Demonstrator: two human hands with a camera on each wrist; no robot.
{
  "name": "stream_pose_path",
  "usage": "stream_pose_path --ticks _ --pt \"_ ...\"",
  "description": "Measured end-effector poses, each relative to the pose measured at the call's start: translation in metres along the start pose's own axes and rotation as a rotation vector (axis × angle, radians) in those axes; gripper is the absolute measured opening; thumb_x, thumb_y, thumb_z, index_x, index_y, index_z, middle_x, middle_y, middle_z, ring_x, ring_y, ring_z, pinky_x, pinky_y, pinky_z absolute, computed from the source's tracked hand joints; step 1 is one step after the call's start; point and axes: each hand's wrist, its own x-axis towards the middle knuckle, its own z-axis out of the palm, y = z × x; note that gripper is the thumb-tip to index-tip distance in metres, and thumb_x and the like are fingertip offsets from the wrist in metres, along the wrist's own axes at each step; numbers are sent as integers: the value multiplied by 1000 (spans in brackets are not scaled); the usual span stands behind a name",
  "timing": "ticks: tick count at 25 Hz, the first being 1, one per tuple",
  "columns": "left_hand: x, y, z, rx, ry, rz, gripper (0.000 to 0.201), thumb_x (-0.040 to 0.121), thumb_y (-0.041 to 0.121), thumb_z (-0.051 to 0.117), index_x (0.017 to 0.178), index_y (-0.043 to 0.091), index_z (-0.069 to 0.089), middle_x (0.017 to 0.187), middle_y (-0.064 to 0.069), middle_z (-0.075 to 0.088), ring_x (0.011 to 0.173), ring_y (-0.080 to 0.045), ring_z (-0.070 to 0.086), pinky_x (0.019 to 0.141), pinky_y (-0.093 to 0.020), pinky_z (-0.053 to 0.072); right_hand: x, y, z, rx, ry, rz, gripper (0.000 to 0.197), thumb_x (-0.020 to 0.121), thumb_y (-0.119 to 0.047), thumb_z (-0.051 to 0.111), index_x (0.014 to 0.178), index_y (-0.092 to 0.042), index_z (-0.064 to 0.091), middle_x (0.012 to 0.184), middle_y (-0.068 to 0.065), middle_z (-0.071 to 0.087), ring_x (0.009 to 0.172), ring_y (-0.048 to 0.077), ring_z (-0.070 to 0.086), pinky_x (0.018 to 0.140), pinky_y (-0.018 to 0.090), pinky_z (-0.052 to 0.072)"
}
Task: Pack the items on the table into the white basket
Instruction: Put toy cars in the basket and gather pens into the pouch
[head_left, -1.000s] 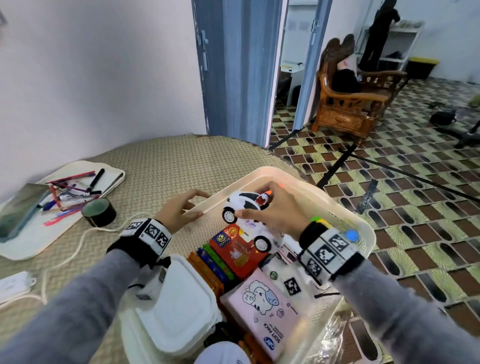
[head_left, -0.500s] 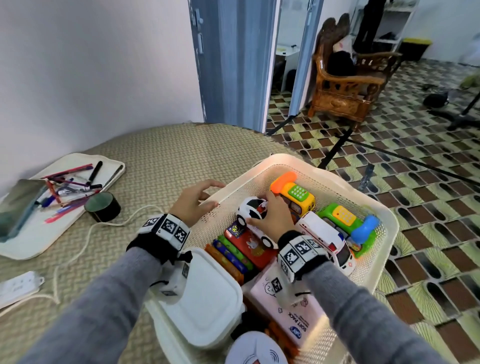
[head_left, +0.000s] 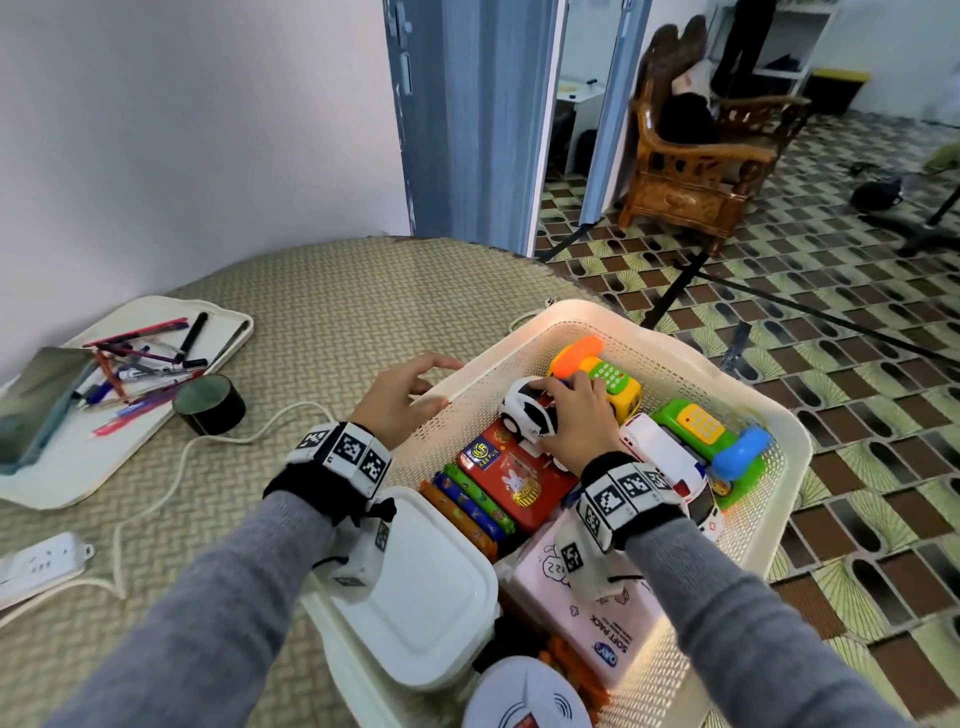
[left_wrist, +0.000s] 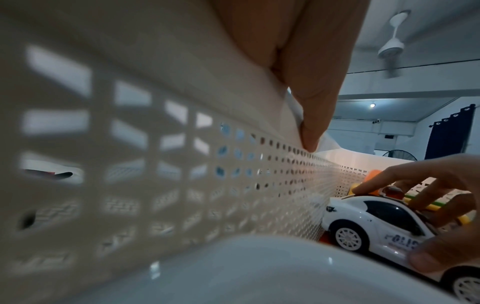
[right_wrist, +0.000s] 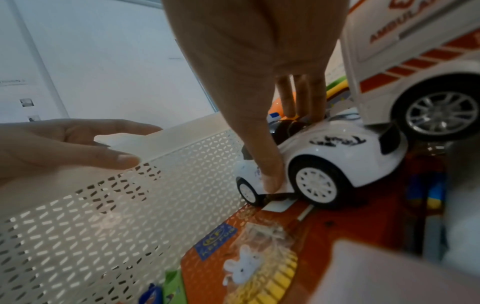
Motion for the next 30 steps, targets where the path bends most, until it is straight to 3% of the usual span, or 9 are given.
stream_pose_path --ticks 3,8,12,17,21,26,30 --pt "-1 0 0 -5 2 0 43 87 2 60 114 35 56 84 -12 72 77 -25 68 72 -38 54 0 -3 1 -12 21 37 66 73 -22 77 131 -31 47 128 13 31 118 33 32 90 39 42" --pt "-2 2 1 0 8 -13 44 87 3 60 114 37 55 85 -10 72 78 -23 69 72 -37 54 0 -4 -5 102 -37 54 74 70 -27 81 134 -27 44 127 13 33 120 32 32 94 41 40" --pt "-3 5 0 8 -7 -42 47 86 1 59 120 33 55 96 -9 71 85 -18 68 68 -26 52 0 -7 -22 238 -20 19 75 72 -26 81 136 -23 43 125 12 39 120 30 37 94 42 41" --pt "-5 14 -9 139 -169 -147 57 84 8 66 135 28 49 127 -6 58 107 -19 59 94 -36 48 -8 -8 -50 424 5 8 66 76 -23 79 133 -16 47 124 15 46 113 26 50 93 33 42" --pt "-17 41 -24 195 -109 -198 40 86 15 65 125 20 56 111 -6 61 106 -21 59 88 -27 42 -27 -8 -84 469 55 34 48 82 -22 73 126 -14 56 117 9 58 98 17 53 86 29 44" --pt "-50 75 -42 224 -99 -91 33 86 21 66 119 20 60 111 -3 60 105 -18 58 95 -34 45 -61 -7 -123 565 112 40 32 84 -23 70 115 -17 63 105 5 65 90 14 58 80 27 45" --pt "-88 83 -50 171 -113 -63 27 87 19 66 113 17 63 108 -7 66 102 -20 62 96 -38 47 -95 -18 -138 643 63 19 25 86 -21 67 111 -17 65 97 3 64 81 10 58 73 26 45"
